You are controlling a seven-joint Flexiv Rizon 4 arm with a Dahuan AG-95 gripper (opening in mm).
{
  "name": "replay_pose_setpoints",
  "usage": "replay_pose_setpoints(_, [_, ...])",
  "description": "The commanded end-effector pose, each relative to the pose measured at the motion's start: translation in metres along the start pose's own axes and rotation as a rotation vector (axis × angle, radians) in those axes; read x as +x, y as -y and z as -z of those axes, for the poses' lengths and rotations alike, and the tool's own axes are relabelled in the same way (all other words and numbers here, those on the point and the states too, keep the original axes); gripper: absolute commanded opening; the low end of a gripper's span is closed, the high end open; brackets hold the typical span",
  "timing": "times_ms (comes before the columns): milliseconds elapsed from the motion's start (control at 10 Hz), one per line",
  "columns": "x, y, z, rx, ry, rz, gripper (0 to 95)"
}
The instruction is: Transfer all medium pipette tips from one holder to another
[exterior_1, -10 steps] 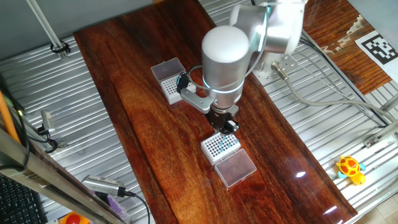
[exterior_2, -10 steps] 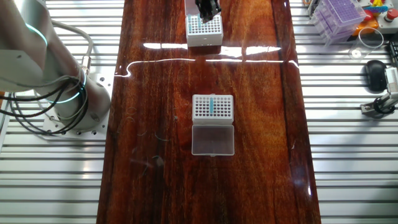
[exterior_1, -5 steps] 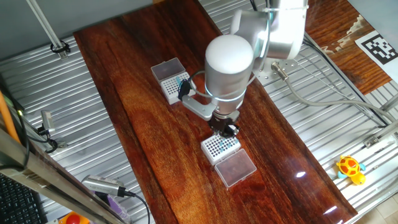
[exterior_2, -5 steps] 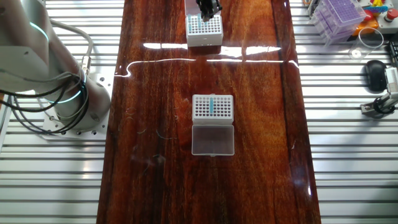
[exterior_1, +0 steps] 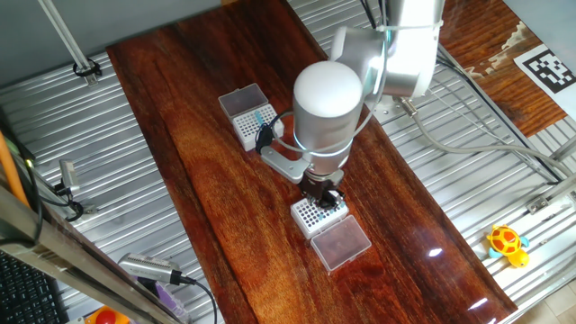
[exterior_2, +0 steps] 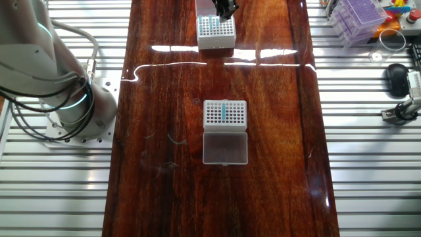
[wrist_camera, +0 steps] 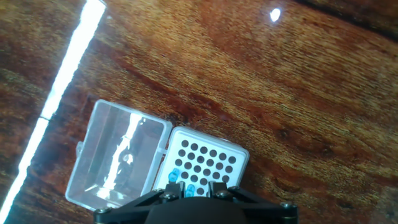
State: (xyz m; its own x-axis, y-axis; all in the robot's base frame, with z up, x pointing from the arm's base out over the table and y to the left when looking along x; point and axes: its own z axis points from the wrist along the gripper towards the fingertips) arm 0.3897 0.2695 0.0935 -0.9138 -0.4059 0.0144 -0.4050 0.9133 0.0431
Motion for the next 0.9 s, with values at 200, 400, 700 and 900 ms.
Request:
replay_pose_setpoints(200, [0.0016, -0.0019, -0.0014, -0.008, -0.003, 0.005, 19.0])
replay_pose_setpoints(400, [0.0043, -0.0041, -0.005, -0.008, -0.003, 0.009, 19.0])
replay_pose_setpoints(700, [0.0091, -0.0046, -0.0081, -0.008, -0.002, 0.02, 19.0])
replay_pose_setpoints(900, [0.0098, -0.0046, -0.0085, -0.007, -0.001, 0.021, 19.0])
